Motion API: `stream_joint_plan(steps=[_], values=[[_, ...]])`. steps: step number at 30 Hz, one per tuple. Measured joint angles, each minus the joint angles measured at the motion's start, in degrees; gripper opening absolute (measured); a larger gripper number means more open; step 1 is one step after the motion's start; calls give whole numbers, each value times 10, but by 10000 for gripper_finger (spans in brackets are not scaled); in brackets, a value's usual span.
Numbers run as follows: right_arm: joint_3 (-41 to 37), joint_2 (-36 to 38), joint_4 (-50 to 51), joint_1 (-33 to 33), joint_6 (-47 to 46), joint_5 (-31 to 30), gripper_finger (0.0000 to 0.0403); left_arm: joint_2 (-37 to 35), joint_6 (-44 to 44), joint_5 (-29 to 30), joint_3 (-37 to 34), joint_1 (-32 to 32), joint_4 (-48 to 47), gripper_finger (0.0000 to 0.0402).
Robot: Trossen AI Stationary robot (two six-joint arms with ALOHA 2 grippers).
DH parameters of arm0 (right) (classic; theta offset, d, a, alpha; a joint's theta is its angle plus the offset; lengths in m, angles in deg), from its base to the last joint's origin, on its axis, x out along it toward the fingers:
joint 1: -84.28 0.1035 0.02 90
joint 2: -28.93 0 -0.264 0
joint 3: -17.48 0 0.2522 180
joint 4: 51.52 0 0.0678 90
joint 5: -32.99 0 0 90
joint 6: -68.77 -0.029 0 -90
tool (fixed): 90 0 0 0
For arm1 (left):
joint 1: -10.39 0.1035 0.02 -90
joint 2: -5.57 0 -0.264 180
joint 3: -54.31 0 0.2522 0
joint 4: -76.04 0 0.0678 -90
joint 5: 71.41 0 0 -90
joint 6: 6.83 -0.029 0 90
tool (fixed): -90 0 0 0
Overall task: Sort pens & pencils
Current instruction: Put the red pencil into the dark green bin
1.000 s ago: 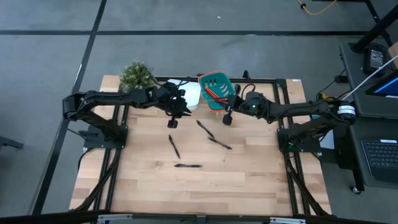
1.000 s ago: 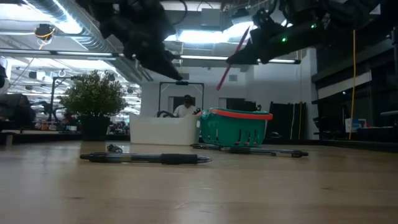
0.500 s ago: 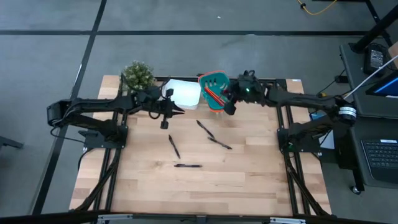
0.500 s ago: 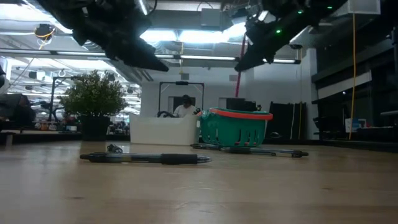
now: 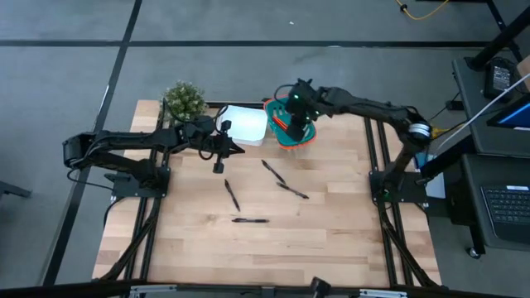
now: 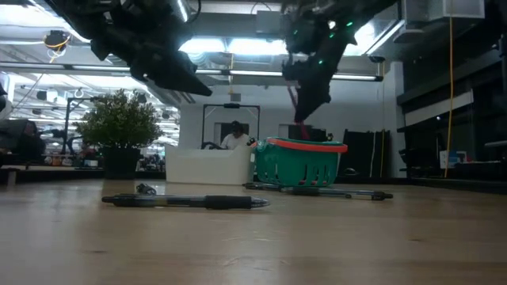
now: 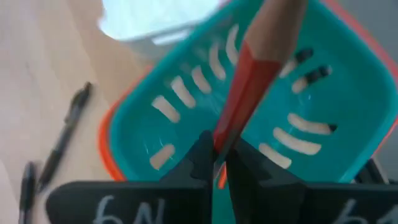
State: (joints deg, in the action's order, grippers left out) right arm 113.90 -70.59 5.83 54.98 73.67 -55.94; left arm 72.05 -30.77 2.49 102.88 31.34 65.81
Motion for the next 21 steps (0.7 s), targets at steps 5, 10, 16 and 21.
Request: stream_joint_plan(steps=[5,10,16,21], values=[[89,-78,100,-18,8,5,25,0,0,0,0,0,-1,7],[150,-135,174,-30,14,6,25,0,0,0,0,0,-1,19],[169,-173,193,-44,14,35,25,0,0,0,0,0,-1,29],[170,-204,201,-46,23,48,25,0,0,0,0,0,-1,26]])
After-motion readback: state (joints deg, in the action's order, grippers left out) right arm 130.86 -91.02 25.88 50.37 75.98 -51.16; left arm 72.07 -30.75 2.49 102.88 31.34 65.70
